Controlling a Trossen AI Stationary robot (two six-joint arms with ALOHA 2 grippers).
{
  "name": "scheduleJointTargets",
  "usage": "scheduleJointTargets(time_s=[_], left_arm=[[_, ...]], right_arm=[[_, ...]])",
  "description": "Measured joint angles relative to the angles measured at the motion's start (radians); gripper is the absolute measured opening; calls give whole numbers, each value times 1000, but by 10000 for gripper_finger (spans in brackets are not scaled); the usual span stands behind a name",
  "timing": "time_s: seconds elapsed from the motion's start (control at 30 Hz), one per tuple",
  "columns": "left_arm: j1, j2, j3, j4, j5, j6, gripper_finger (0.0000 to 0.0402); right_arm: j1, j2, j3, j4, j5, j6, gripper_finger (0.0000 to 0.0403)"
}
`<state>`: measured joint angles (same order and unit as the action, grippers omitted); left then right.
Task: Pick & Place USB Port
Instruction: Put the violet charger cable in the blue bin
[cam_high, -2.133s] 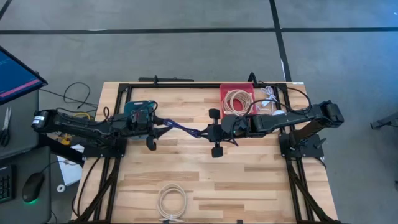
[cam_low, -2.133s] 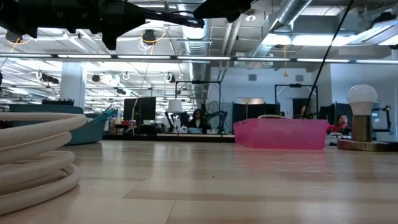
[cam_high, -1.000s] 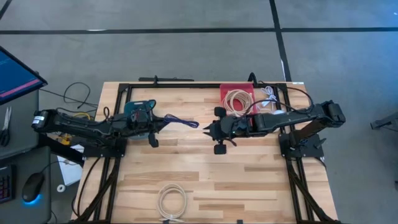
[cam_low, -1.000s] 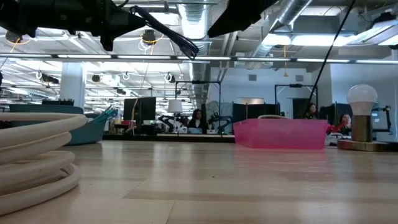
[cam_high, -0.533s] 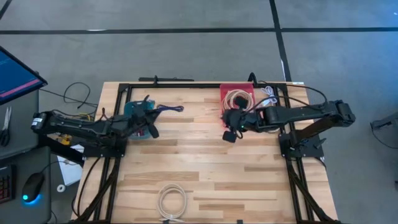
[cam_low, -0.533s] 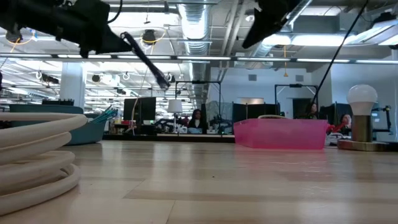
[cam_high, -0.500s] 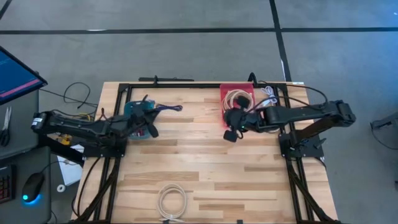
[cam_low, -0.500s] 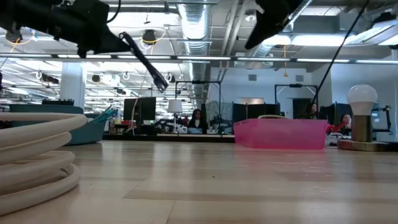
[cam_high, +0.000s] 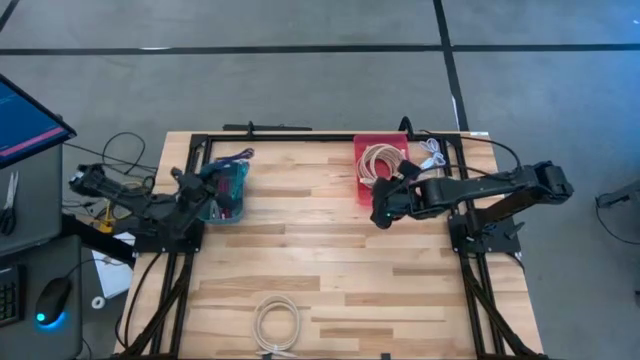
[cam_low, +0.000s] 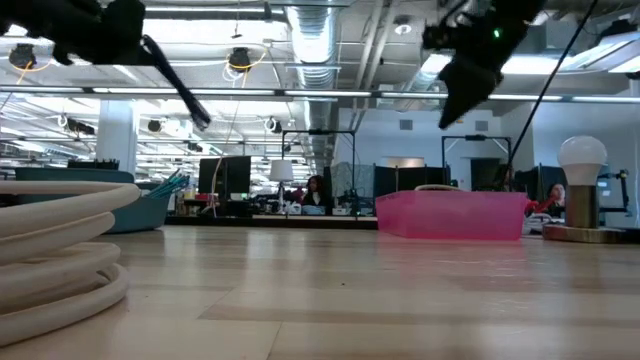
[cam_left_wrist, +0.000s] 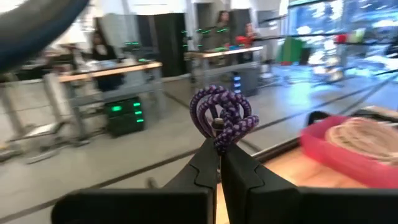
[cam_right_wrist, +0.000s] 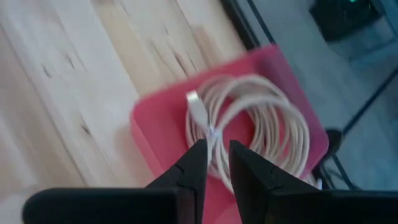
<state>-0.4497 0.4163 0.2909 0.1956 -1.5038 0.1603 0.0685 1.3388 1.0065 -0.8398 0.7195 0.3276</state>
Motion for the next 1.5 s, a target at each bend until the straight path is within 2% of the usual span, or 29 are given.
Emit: scheduleJointTargets(time_s=[0.03, 0.07, 0.23, 0.6, 0.73, 0.97, 1.03, 1.17, 1.5], left_arm=[[-36, -5, 0, 6, -55, 17, 6], [-68, -6, 3, 10, -69, 32, 6], [-162, -8, 32, 63, -68, 45, 6], [-172, 0, 35, 67, -68, 83, 6], [-170, -64, 35, 73, -68, 141, 6], [-170, -266, 35, 75, -65, 275, 6], [-170, -310, 34, 76, -15, 298, 6], [-170, -351, 28, 75, 163, 304, 6], [-170, -342, 27, 70, 168, 326, 6]], right_arm=[[0, 0, -20, 2, 6, 15, 59], [0, 0, -39, 0, 14, 32, 59], [-5, 0, -104, 1, 18, 101, 59], [-6, 1, -116, 10, 45, 115, 59], [-6, 1, -116, 10, 63, 111, 59], [-6, 1, -116, 10, 75, 115, 59], [-6, 1, -116, 11, 75, 116, 59], [-6, 1, -116, 28, 75, 116, 59], [-6, 1, -116, 94, 97, 84, 59]])
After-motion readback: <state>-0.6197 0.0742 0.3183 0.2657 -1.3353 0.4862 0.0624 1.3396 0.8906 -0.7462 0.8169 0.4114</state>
